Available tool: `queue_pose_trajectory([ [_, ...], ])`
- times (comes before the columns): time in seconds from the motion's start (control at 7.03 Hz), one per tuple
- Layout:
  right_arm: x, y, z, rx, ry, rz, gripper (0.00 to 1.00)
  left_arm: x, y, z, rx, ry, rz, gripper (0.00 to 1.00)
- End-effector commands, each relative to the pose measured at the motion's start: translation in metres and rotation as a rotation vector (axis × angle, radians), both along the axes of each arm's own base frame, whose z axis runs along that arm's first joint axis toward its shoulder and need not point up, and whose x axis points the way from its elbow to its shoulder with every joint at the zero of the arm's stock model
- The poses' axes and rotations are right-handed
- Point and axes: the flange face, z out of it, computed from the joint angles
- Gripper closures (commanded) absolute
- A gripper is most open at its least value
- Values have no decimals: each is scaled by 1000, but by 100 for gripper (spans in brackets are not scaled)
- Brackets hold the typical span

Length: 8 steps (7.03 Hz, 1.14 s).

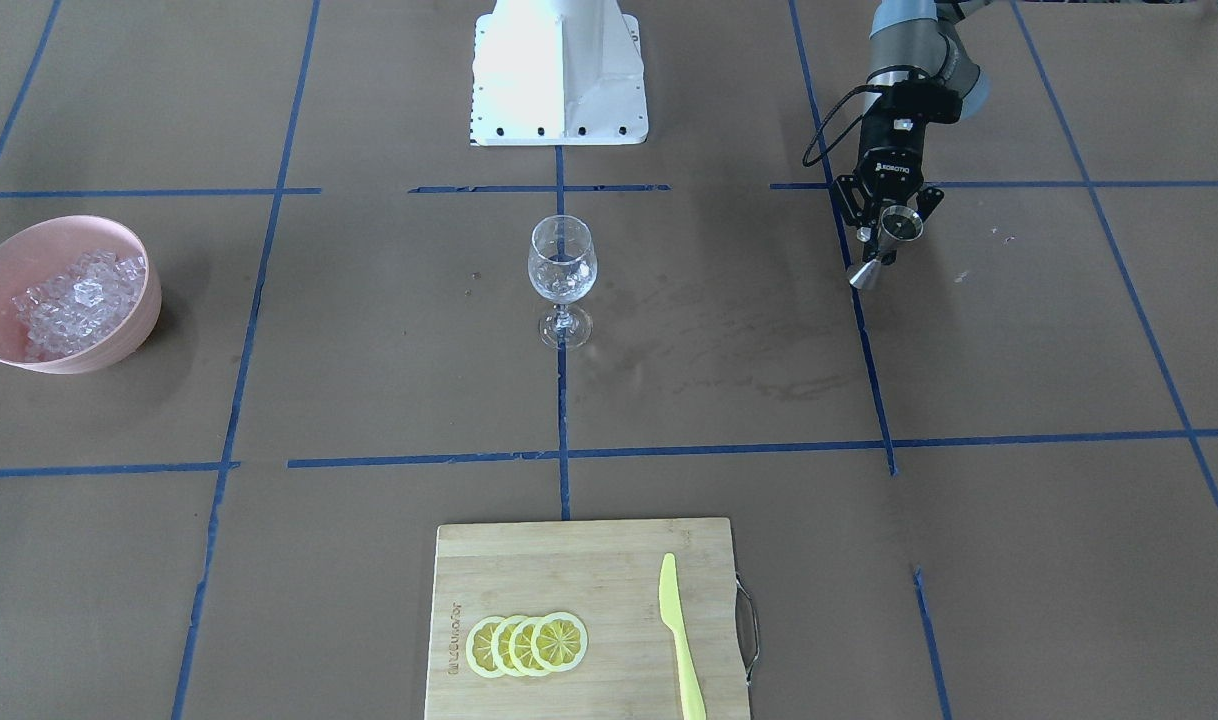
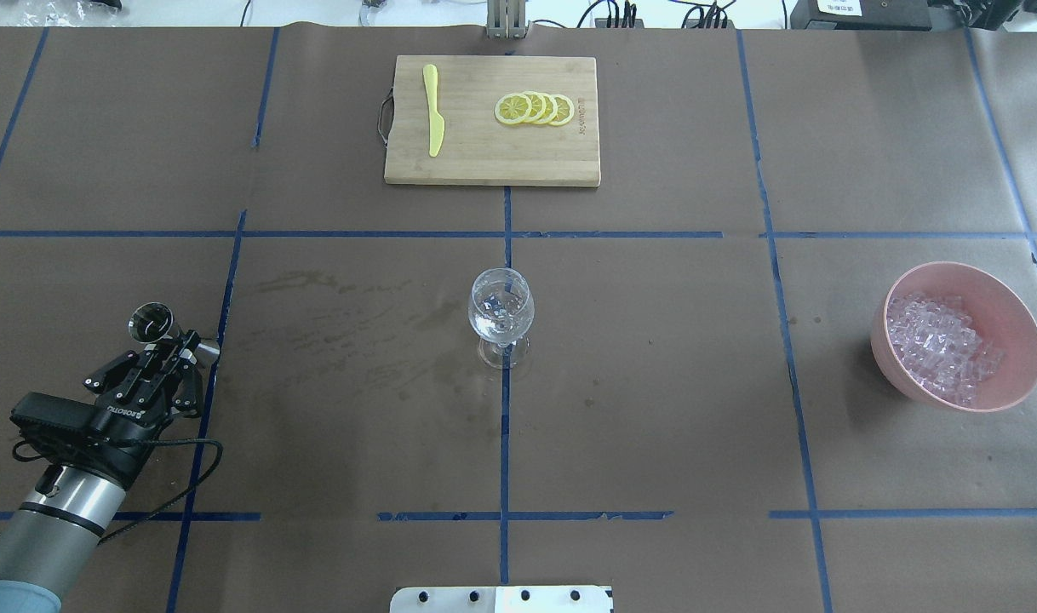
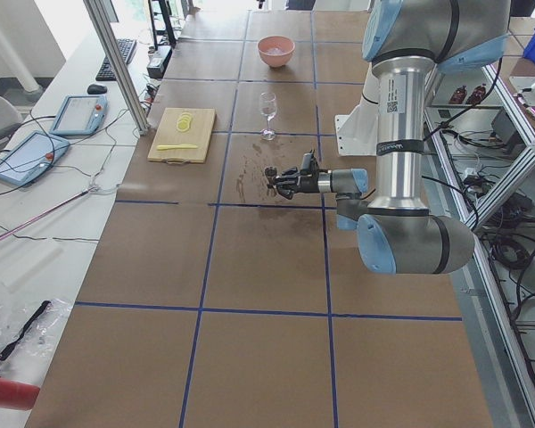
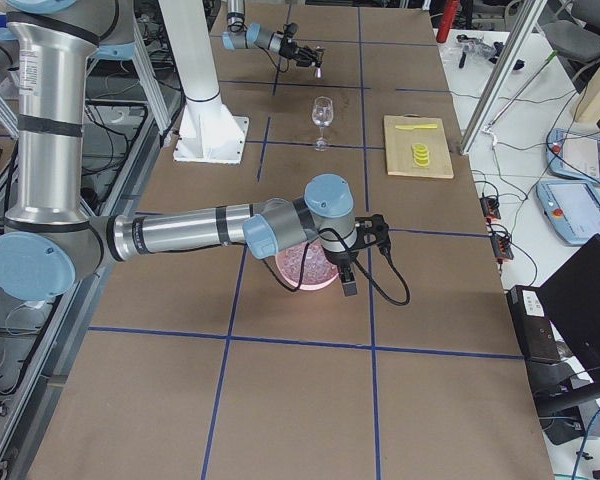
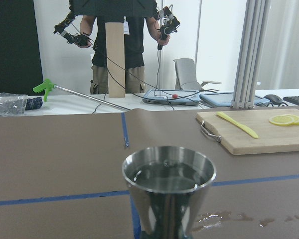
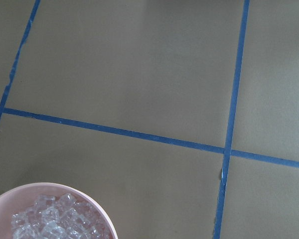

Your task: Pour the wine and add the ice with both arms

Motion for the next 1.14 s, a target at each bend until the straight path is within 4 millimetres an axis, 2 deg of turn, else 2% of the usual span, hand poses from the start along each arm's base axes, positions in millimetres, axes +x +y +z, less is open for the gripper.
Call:
queue_pose_trajectory([
  [0.0,0,0,0,0,0,0,0,14,-1,-41,88,-43,7,100],
  [0.14,0,0,0,0,0,0,0,25,1,-55,97,-12,52,100],
  [0.43,0,0,0,0,0,0,0,51,0,-97,113,63,89,100],
  [0.71,1,0,0,0,0,1,0,65,0,-118,149,-7,88,100],
  [1.0,0,1,1,-4,0,2,0,90,-2,-154,174,-78,80,100],
])
